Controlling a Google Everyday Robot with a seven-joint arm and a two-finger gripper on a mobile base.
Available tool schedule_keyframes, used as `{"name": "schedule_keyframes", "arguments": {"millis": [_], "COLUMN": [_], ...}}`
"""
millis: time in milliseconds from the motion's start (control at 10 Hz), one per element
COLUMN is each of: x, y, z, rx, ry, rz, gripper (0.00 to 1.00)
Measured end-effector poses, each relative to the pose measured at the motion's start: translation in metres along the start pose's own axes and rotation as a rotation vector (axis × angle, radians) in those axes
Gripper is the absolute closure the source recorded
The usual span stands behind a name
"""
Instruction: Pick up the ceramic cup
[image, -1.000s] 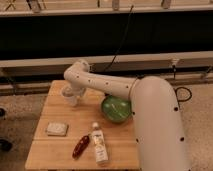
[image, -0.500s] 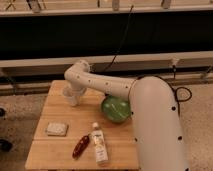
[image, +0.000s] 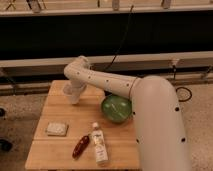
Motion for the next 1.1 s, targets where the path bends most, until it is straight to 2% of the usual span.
{"name": "schedule_keyframes", "arguments": {"millis": [300,700,1100], "x": [0.002,0.008,0.016], "y": [-0.001,-0.006,-0.003], "z": [-0.011,-0.045,-0.056], "rx": [-0.001,0.002,0.009], "ry": [0.002,0.003,0.009], "rz": [-0.011,-0.024,-0.033], "gripper": [1.0,1.0,1.0]}}
